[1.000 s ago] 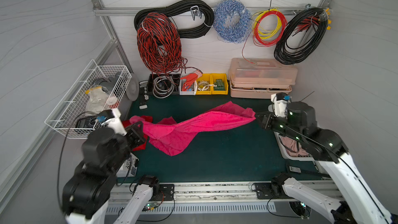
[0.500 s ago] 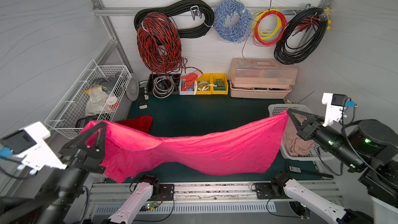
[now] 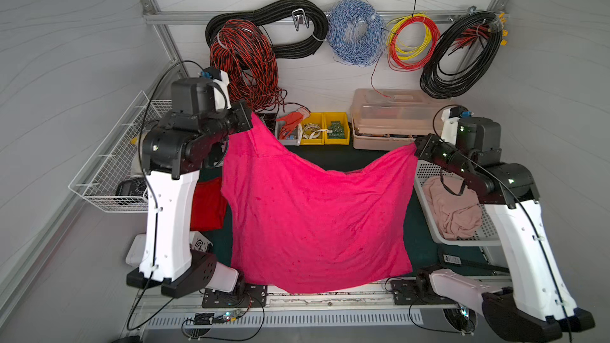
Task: Fold and stack t-shirts
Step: Flatten out the T-shirt at the center of the board.
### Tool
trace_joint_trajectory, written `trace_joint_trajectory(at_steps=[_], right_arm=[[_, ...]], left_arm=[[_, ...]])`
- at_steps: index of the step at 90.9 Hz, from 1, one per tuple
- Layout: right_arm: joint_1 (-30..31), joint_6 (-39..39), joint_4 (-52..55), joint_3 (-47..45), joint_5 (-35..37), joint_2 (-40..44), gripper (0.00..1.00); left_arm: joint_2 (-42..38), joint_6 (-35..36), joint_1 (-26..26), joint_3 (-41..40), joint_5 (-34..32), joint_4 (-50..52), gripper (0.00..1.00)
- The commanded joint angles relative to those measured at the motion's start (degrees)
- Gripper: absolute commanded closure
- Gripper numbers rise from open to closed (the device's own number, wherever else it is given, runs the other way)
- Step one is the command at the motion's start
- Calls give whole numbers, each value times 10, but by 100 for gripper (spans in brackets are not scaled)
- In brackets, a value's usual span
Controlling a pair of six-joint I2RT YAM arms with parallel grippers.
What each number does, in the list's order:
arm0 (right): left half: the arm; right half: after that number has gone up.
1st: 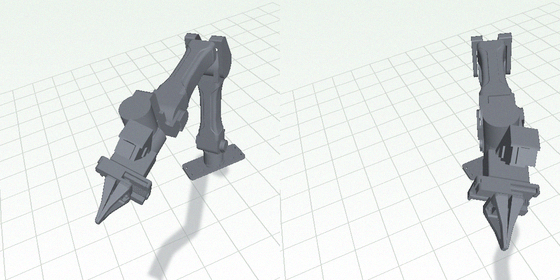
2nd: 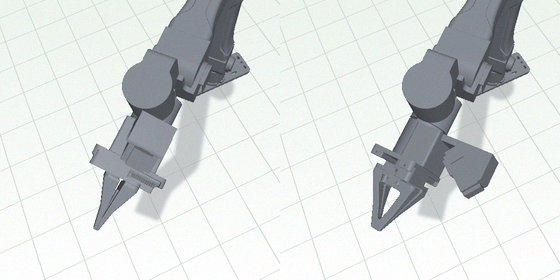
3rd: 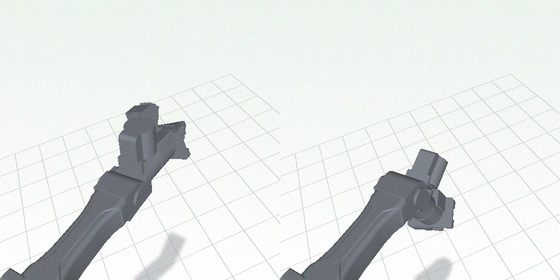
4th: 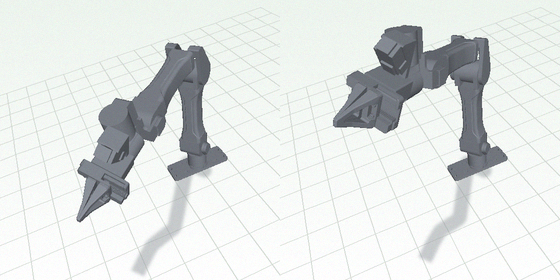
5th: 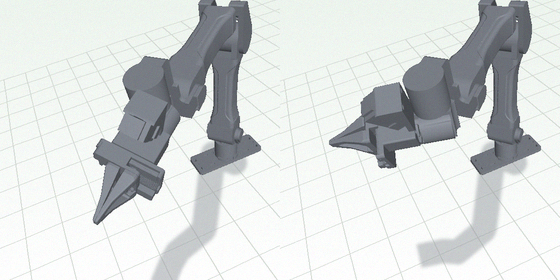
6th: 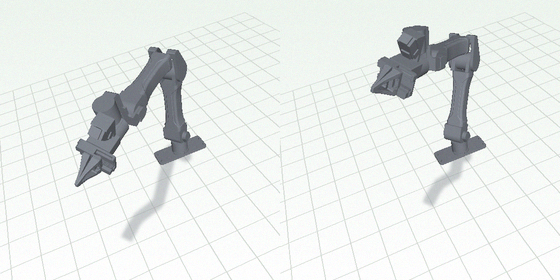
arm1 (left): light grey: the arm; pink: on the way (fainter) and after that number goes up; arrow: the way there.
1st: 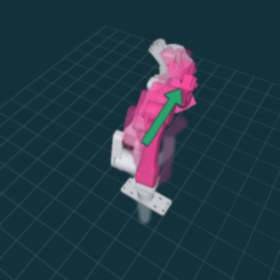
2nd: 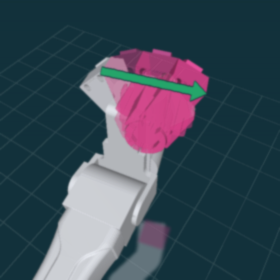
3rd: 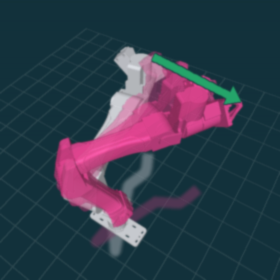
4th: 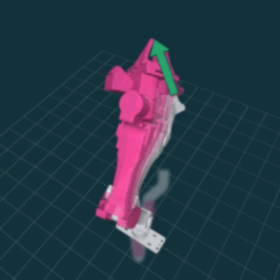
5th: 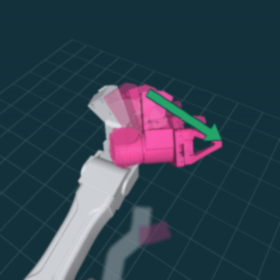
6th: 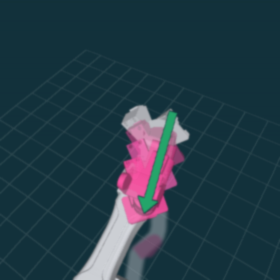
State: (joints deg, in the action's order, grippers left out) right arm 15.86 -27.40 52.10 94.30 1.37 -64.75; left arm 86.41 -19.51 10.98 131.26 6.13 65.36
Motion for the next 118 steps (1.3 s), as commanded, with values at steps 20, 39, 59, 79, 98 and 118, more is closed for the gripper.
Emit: trace_joint_trajectory(at_steps=[20, 39, 59, 79, 98, 118], right_arm=[[-2, -12, -3, 0, -62, 105, 100], [-1, -29, 26, -18, -99, 209, 100], [-1, -35, 37, 16, -124, 254, 100], [17, -9, 46, 56, -61, 211, 100], [27, 26, 42, 49, 9, 133, 100], [-2, 40, -10, 15, 24, 61, 100]], left_arm=[[-207, -8, -1, -19, 20, -13, 100], [-349, -16, -1, -97, 32, 8, 100], [-387, -5, -1, -19, 23, 46, 100], [-321, 12, 6, 58, 15, 37, 100], [-204, 38, 21, 91, 0, -10, 100], [-97, 44, 22, 52, 18, -75, 100]])
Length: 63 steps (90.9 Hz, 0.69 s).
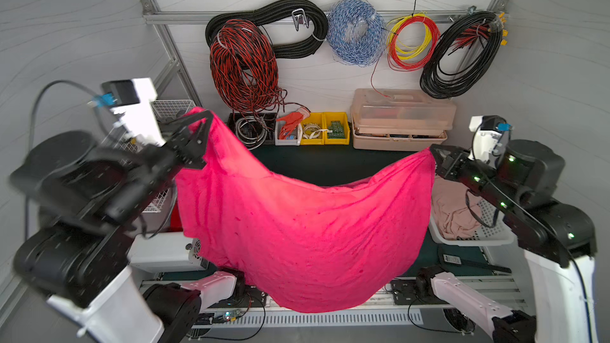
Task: Fold and stack t-shirts
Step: Flatten out the T-shirt at the center of the board.
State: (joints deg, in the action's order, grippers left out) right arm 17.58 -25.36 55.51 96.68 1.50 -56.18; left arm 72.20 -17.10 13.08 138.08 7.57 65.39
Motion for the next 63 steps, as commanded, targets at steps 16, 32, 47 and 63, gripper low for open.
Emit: trace_joint_trajectory(at_steps=[16, 32, 47, 63], right_arm=[[-39, 21, -80, -33, 18, -106, 100], [-91, -11, -178, -115, -24, -187, 100], [-119, -25, -252, -135, -52, -302, 100], [-128, -22, -272, -104, -65, -405, 100]], left_arm=[[172, 9, -34, 9, 46, -89, 100], [269, 0, -65, -61, 79, -166, 100], [389, 0, -69, -28, 102, -181, 100], [430, -10, -69, -47, 114, -208, 100]])
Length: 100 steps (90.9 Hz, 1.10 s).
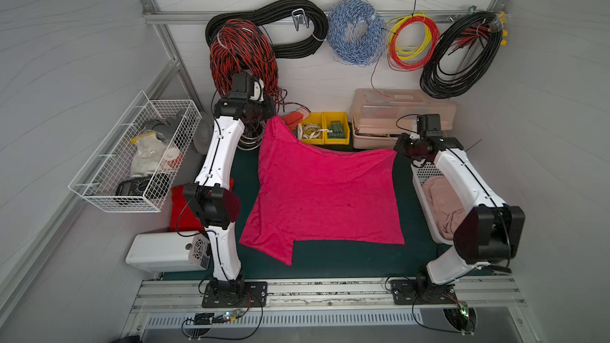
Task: Fold and stack t-shirts
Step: Flatten out the T-shirt at the center of the board.
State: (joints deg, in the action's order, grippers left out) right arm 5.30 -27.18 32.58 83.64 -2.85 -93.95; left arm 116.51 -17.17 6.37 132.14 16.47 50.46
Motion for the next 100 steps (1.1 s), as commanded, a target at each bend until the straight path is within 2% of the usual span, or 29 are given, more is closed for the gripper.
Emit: trace_joint_trajectory(at_steps=[1, 13, 29, 43, 55, 68, 82, 89, 100], right_arm=[[-5, -3, -44, 28, -22, -29, 100], [-5, 8, -48, 38, -45, -20, 100], [-5, -3, -57, 5, -78, 94, 100], [1, -21, -31, -13, -102, 237, 100], [10, -38, 6, 7, -128, 346, 100], [24, -43, 73, 65, -128, 422, 100], [28, -32, 145, 147, -116, 454, 100], [32, -31, 159, 177, -96, 455, 100], [39, -20, 179, 245, -65, 420, 100]], left_arm=[[-15, -8, -2, 10, 24, -61, 100], [-73, -3, -4, -51, -7, -100, 100], [-198, 2, -9, -128, -27, -87, 100], [-385, -9, -9, -244, -72, -95, 100], [-559, -37, -9, -340, -130, -104, 100], [-690, -80, -9, -378, -149, -106, 100], [-748, -103, -9, -327, -169, -112, 100], [-732, -98, -9, -274, -176, -97, 100], [-671, -71, -8, -123, -180, -55, 100]])
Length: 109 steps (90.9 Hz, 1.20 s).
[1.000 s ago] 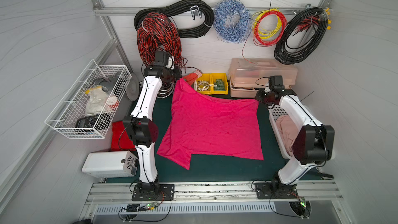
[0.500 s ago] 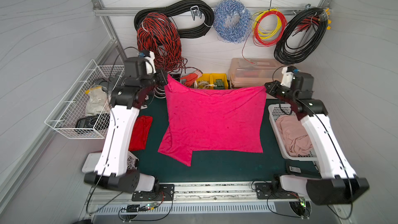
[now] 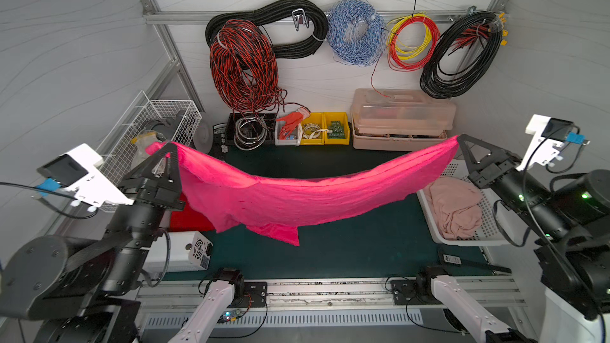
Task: Fold and stack t-shirts
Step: Flatten out the T-shirt at the center of the board.
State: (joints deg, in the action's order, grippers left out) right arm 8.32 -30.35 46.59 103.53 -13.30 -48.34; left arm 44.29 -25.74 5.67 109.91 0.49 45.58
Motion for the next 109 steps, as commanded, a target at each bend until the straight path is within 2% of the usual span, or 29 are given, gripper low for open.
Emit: trace_joint_trajectory(at_steps=[1, 10, 16, 26, 44, 64, 77, 88, 95, 109], right_arm=[[10, 12, 40, 51, 42, -40, 100], [18, 16, 51, 83, 65, -85, 100], [19, 18, 53, 83, 77, -113, 100], [16, 25, 38, 56, 101, -156, 100], [-23, 20, -12, -12, 81, -257, 100], [-56, 25, -111, -117, 72, -386, 100], [-60, 25, -157, -122, 68, -500, 100], [-58, 27, -175, -90, 68, -590, 100], [-59, 27, -170, -59, 67, -641, 100], [-58, 25, -167, -31, 66, -690, 100]], left_arm=[[59, 16, -1, 110, -21, -3, 100], [129, 24, 3, 194, -26, 31, 100], [176, 30, 3, 215, -19, 46, 100], [245, 41, 3, 196, -8, 39, 100], [406, 53, -3, 164, 21, 11, 100], [605, 51, -12, 138, 75, -68, 100], [716, 39, -12, 102, 109, -144, 100], [769, 41, -12, 72, 113, -187, 100], [798, 50, -12, 82, 119, -188, 100], [817, 56, -12, 84, 125, -186, 100]])
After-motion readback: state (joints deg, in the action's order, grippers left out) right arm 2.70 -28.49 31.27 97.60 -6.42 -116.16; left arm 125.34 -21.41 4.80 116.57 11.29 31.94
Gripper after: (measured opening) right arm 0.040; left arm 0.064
